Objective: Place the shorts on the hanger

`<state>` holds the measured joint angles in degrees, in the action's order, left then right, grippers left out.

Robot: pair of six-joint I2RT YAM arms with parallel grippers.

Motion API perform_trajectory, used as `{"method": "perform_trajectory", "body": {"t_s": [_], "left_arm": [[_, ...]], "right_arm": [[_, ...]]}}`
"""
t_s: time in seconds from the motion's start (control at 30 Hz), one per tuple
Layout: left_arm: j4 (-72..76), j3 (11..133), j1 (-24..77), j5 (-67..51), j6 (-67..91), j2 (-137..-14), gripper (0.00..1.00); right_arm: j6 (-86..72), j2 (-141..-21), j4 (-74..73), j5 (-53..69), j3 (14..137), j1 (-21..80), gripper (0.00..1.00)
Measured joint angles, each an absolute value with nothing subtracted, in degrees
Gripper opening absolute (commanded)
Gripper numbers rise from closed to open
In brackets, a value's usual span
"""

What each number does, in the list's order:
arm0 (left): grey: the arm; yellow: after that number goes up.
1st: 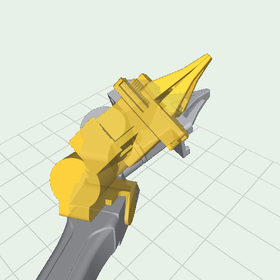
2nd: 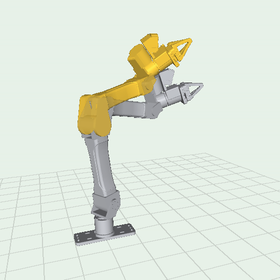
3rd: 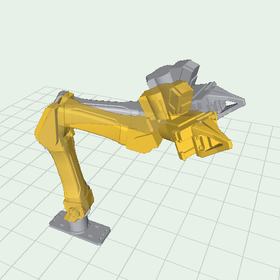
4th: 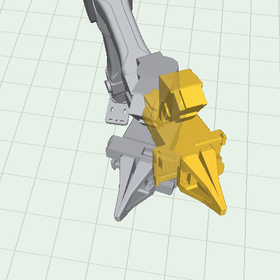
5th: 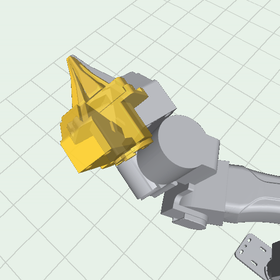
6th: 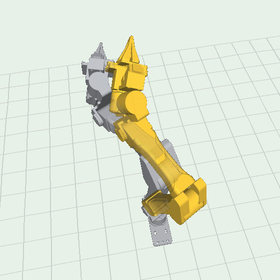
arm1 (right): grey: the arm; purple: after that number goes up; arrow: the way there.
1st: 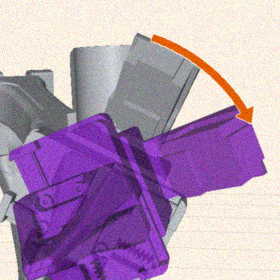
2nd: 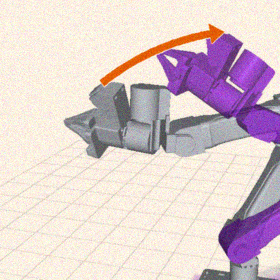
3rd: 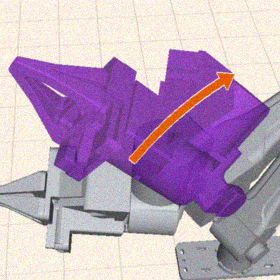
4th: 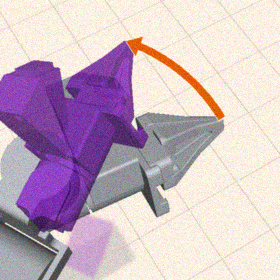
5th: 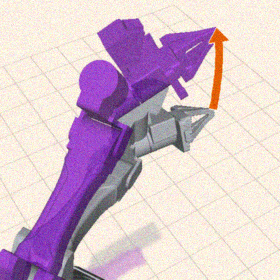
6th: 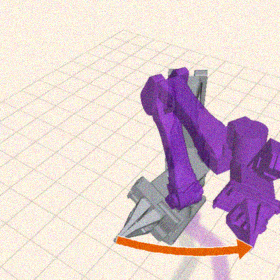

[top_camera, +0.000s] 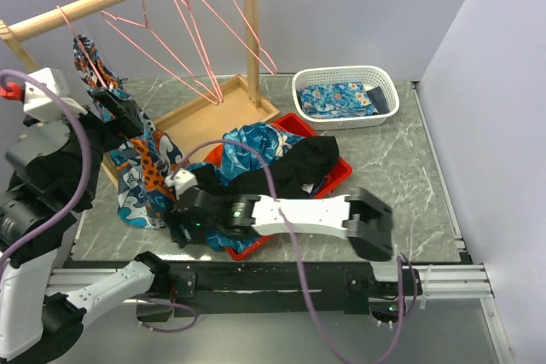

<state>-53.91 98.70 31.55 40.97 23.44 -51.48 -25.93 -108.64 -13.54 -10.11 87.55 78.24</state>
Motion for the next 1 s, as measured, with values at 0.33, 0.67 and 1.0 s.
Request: {"method": "perform_trajectory", "body": {"t_s": [0.33, 0.67, 1.0], "left_arm": [[-52.93, 98.28, 31.57, 33.43, 23.68, -51.64, 0.99], [-48.40, 91.18, 31.57, 23.05, 25.23, -52.21, 0.97], [-40.21, 75.35, 34.59, 13.23, 29.74, -51.22, 0.96]], "right_arm": [[-21.50, -123.90, -15.14, 0.97, 107.48, 78.24, 0.82], [-22.06, -113.10, -6.57, 0.71, 90.48, 78.15, 0.89], [-28.80, -79.66, 3.18, -16.03, 55.44, 77.93, 0.99]]}}
